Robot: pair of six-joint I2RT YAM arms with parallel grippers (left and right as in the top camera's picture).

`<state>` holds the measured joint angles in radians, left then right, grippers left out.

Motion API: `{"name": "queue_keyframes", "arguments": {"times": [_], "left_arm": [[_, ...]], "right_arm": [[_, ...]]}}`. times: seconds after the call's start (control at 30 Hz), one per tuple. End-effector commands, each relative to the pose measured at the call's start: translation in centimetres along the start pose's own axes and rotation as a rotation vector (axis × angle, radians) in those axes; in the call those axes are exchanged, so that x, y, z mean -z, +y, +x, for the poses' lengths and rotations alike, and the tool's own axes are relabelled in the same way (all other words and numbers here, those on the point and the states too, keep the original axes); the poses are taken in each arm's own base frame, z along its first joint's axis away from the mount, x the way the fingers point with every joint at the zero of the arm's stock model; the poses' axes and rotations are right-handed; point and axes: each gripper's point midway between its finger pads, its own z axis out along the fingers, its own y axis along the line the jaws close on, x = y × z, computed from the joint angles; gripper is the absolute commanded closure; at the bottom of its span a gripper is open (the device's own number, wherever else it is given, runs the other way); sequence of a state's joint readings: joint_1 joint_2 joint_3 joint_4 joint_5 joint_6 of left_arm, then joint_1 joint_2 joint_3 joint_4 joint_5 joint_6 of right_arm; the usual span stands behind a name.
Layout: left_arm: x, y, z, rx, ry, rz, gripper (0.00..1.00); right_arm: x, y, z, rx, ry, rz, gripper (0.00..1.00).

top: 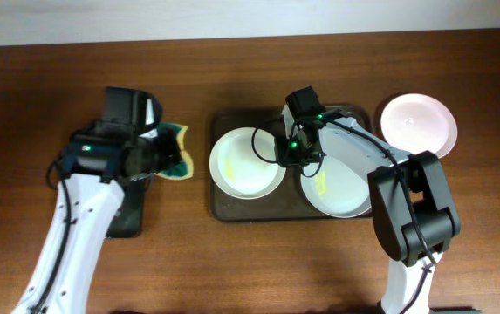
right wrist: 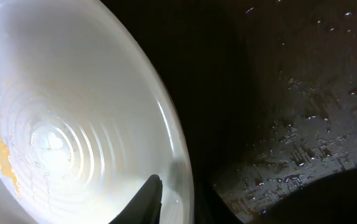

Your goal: Clean dirty plates on tray and stack at the side

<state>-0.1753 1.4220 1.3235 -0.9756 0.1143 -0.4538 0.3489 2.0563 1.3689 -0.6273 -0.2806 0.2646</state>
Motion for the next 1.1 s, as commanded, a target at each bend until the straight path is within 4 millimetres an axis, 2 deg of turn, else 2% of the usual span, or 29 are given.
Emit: {"name": "queue_keyframes", "arguments": {"times": [0.0,0.07,0.1,0.17,0.23,0.37,0.4,0.43,0.47,0.53,0.6,0.7,0.73,0.77,0.8,0.9,1.0,1.07], "left_arm": [[-4.5,-3.4,0.1,0.026,0.034,0.035,1.0],[-8.4,-5.5,0.7,-0.005,0.061,0.05,1.0],[-11.2,-6.8,1.0,-0.03,0.071,0.062,1.0],[-15.6,-8.4,2.9,0.012,0.135,0.081,1.0],[-18.1,-9.8,4.4,-0.011,0.173,0.115,1.0],[-20.8,-8.8,6.2,0.008,0.23,0.069,1.0],[-21.5,-7.3,6.6,0.007,0.231,-0.001,1.0],[-21.7,-5.5,6.6,0.0,0.214,-0.093,1.0],[-21.3,-2.7,6.2,-0.019,0.173,-0.239,1.0],[-20.5,-0.1,5.7,-0.045,0.134,-0.381,1.0],[-18.6,1.9,4.7,-0.078,0.091,-0.514,1.0],[-15.5,-0.2,2.1,-0.062,0.028,-0.46,1.0],[-13.9,-2.3,1.1,-0.039,0.002,-0.361,1.0],[-13.6,-3.9,1.3,-0.024,0.021,-0.272,1.0],[-14.1,-6.7,2.5,-0.01,0.097,-0.122,1.0],[-15.4,-9.3,5.1,-0.021,0.203,0.0,1.0],[-18.0,-9.9,8.8,-0.077,0.289,-0.038,1.0],[-19.7,-8.3,9.8,-0.072,0.328,-0.101,1.0]], "right_arm": [[-1.2,-0.6,1.2,-0.019,0.051,0.035,0.8],[-1.2,-0.7,1.5,-0.023,0.065,0.04,0.83],[-1.1,-0.7,1.7,-0.025,0.07,0.042,0.87],[-1.1,-0.8,1.8,-0.056,0.076,0.045,0.87],[-1.1,-0.8,1.8,-0.072,0.076,0.045,0.87],[-1.1,-0.8,1.8,-0.098,0.075,0.047,0.91],[-1.1,-0.8,1.8,-0.098,0.076,0.047,0.93],[-1.1,-0.8,1.8,-0.098,0.076,0.047,0.96],[-1.1,-0.9,1.8,-0.098,0.074,0.054,0.96],[-1.1,-0.9,1.8,-0.098,0.074,0.054,0.96],[-1.1,-1.0,1.8,-0.098,0.071,0.059,0.96],[-1.1,-1.4,1.8,-0.098,0.07,0.08,0.96],[-1.1,-1.4,1.9,-0.099,0.073,0.081,0.96],[-1.1,-1.4,1.9,-0.099,0.072,0.081,0.96],[-1.1,-1.4,1.8,-0.099,0.072,0.08,0.96],[-1.1,-1.3,1.7,-0.101,0.065,0.078,0.96],[-1.1,-1.3,1.7,-0.101,0.066,0.078,0.96],[-1.1,-1.4,1.8,-0.102,0.07,0.08,0.96]]}}
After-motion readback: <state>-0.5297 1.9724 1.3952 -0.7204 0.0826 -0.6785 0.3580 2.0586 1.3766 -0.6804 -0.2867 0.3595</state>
